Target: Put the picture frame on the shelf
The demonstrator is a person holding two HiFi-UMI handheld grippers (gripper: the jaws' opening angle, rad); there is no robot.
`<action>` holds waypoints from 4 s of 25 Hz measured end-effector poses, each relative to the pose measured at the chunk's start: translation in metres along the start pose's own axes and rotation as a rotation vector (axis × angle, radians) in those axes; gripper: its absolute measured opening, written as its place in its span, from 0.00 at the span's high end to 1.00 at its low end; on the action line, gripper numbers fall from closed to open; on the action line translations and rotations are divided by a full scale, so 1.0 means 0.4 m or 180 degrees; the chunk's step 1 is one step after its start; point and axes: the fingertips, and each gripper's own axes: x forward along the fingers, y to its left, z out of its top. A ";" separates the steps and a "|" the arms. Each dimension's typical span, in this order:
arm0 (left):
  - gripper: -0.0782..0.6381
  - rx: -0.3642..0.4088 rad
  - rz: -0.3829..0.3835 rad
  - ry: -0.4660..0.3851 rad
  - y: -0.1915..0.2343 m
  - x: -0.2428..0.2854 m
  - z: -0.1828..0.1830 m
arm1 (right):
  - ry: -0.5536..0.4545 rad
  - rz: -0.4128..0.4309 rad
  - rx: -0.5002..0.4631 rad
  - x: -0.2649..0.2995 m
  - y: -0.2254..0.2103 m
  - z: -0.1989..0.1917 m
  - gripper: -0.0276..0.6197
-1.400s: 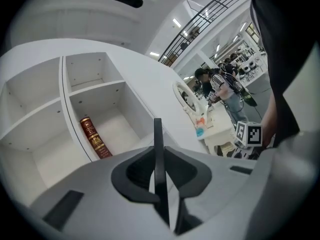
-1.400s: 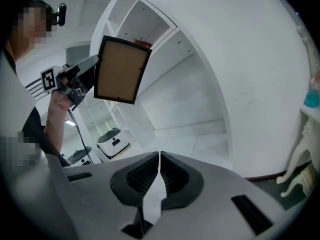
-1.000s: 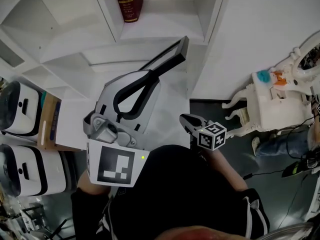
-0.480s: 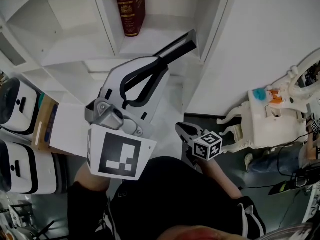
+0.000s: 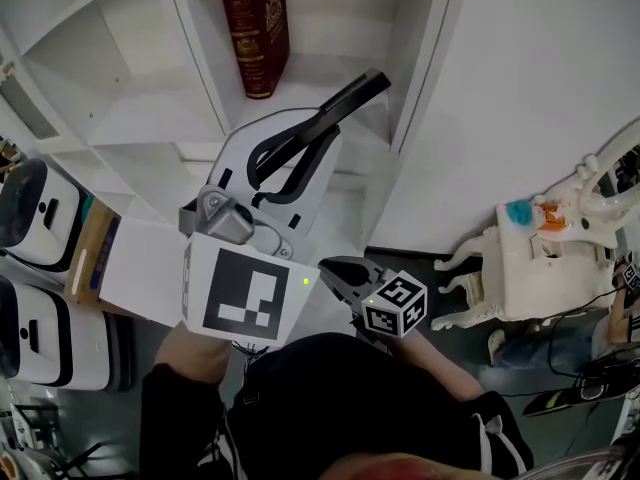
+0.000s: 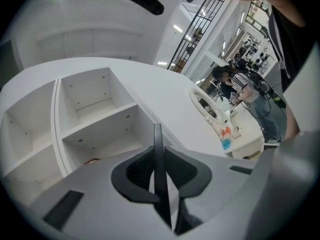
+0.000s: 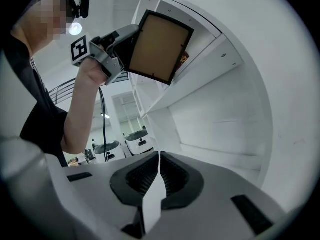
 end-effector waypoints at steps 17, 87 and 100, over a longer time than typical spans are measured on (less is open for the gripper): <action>0.80 0.0125 -0.0057 -0.0235 0.028 0.076 0.076 | -0.0072 -0.0262 0.0221 -0.057 -0.071 -0.039 0.92; 0.80 -0.0641 0.0200 -0.0573 0.107 0.230 -0.047 | 0.0075 -0.0590 0.0561 -0.082 -0.152 -0.111 0.92; 0.80 -0.1042 0.0476 -0.0569 0.160 0.152 -0.125 | 0.0180 -0.0486 0.0502 -0.054 -0.124 -0.119 0.92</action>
